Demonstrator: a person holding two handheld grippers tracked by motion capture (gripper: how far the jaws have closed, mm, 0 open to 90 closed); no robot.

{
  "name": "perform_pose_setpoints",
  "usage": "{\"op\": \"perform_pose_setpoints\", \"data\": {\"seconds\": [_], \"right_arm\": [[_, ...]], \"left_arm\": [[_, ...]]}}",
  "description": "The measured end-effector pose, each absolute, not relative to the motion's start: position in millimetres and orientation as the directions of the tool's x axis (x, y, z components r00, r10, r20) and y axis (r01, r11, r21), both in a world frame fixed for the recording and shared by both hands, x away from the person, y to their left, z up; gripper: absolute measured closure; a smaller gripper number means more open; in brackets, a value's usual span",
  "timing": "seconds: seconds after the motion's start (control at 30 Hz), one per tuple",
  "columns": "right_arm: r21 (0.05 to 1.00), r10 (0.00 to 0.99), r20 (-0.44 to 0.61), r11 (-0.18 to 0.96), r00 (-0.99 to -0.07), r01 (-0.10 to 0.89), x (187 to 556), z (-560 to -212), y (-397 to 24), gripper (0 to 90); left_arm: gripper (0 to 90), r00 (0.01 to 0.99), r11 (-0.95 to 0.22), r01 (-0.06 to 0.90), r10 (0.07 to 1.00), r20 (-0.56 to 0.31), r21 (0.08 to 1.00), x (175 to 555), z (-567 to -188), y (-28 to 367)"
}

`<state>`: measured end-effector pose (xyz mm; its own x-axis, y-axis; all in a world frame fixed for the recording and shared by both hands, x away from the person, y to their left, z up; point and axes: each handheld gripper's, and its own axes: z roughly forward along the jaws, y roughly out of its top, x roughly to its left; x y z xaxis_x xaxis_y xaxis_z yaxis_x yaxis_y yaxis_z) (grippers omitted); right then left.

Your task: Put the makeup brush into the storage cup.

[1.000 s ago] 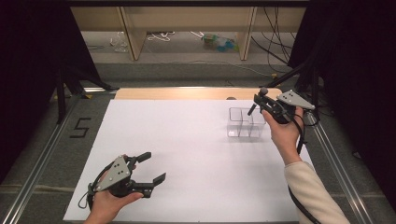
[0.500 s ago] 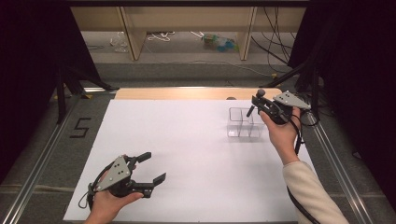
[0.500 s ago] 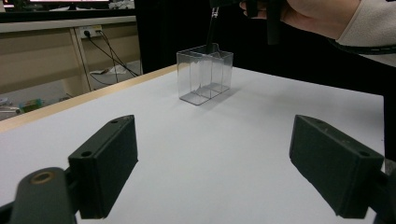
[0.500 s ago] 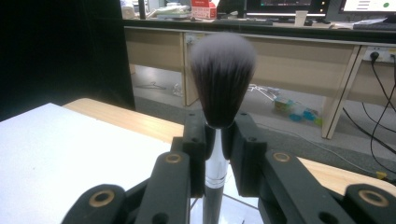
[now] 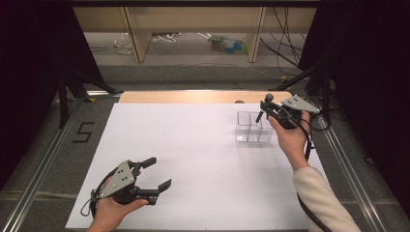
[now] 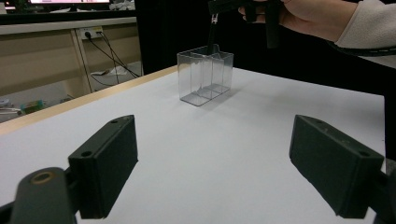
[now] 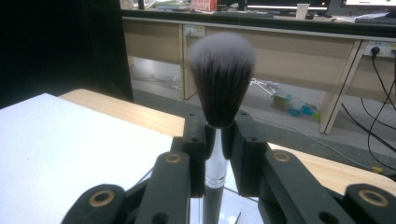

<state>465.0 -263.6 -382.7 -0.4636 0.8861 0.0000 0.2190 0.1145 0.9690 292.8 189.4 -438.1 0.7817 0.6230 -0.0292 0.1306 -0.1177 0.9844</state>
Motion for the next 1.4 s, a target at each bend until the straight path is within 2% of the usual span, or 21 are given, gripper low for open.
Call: {"op": "perform_pose_setpoints", "data": {"seconds": [0.1,0.3,0.4,0.43,0.5,0.6,0.87,0.97,1.0,1.13,1.4], "right_arm": [[0.97,0.888,-0.01,0.12,-0.46,0.209,468,-385,-264,78.4],[0.955,0.878,-0.014,0.154,-0.478,0.254,471,-387,-262,75.9],[0.942,0.876,-0.024,0.181,-0.482,0.284,474,-391,-261,58.1],[0.938,0.874,-0.018,0.183,-0.486,0.295,473,-390,-261,48.7],[0.935,0.865,-0.021,0.194,-0.501,0.295,473,-390,-260,35.2],[0.932,0.872,-0.028,0.199,-0.488,0.303,470,-389,-261,25.0],[0.925,0.86,-0.035,0.22,-0.51,0.309,452,-391,-268,22.7],[0.931,0.849,-0.018,0.207,-0.529,0.301,445,-397,-273,22.7],[0.925,0.849,0.009,0.194,-0.528,0.328,440,-397,-274,22.7],[0.94,0.841,-0.009,0.192,-0.542,0.282,427,-401,-278,22.7],[0.947,0.806,-0.01,0.198,-0.592,0.254,398,-404,-280,22.9]], "left_arm": [[15.5,0.782,-0.116,0.132,0.623,-0.031,0.984,293,-438,189],[15.5,0.785,-0.105,0.129,0.619,-0.036,0.986,294,-439,189],[15.5,0.781,-0.119,0.129,0.623,-0.027,0.984,293,-438,190],[15.8,0.781,-0.121,0.131,0.624,-0.027,0.984,293,-438,190],[15.9,0.774,-0.112,0.145,0.631,-0.042,0.983,292,-438,190],[15.8,0.778,-0.121,0.135,0.627,-0.03,0.984,293,-438,191],[15.6,0.774,-0.122,0.132,0.633,-0.026,0.984,294,-437,193],[15.4,0.769,-0.108,0.139,0.638,-0.038,0.984,294,-437,193],[15.3,0.771,-0.115,0.132,0.636,-0.029,0.985,295,-437,193],[14.6,0.77,-0.116,0.132,0.637,-0.028,0.984,295,-437,192],[13.8,0.767,-0.108,0.137,0.64,-0.037,0.985,296,-438,191]]}}
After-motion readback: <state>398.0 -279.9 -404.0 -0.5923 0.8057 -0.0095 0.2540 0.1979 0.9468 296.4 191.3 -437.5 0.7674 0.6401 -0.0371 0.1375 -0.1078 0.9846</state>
